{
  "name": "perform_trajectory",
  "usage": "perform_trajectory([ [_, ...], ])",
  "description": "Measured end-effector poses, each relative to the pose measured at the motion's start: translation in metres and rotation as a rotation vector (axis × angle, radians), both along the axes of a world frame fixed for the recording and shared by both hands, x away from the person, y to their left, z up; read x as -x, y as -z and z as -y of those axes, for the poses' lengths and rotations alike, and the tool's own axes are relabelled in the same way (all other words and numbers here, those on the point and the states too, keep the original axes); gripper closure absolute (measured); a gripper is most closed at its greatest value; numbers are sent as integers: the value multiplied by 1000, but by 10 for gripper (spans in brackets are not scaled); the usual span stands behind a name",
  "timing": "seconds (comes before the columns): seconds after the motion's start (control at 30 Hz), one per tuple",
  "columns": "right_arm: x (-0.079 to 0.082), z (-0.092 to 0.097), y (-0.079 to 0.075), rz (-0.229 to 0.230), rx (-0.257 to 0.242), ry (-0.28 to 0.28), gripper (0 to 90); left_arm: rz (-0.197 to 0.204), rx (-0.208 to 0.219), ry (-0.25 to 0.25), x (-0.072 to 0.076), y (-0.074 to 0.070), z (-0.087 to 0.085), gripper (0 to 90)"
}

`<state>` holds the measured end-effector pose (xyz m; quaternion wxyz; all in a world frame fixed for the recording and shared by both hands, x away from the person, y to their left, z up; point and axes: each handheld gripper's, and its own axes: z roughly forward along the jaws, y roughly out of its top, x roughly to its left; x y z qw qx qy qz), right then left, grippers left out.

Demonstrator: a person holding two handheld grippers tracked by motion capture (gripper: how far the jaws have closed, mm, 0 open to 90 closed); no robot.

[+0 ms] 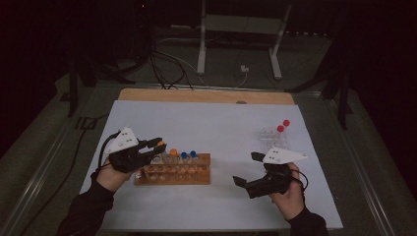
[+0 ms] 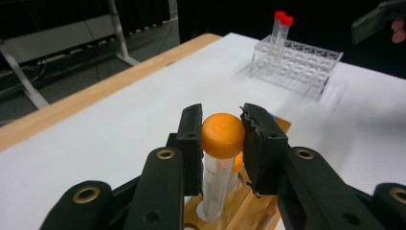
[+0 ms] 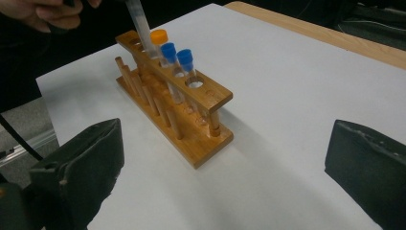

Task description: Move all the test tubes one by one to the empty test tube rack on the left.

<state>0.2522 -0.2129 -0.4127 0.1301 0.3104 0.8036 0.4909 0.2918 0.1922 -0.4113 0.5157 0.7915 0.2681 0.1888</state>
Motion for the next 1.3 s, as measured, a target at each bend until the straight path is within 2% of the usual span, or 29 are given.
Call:
perform_trajectory([
  [0.33, -1, 1, 0, -6, -4, -1, 0, -52, -23, 0, -5, 21, 0, 717],
  [0.77, 0, 1, 0, -6, -6, -7, 0, -74, -81, 6, -8, 34, 6, 716],
  [1.1, 0, 2, -1, -5, -7, -7, 0, -93, -73, 12, -10, 34, 3, 714],
  [1.2, -1, 3, -3, -3, -17, -7, 0, -97, -50, 26, -9, 34, 1, 699],
  [1.3, -2, 7, -6, 6, -24, -3, 0, -90, -39, 36, -6, 31, -1, 577],
])
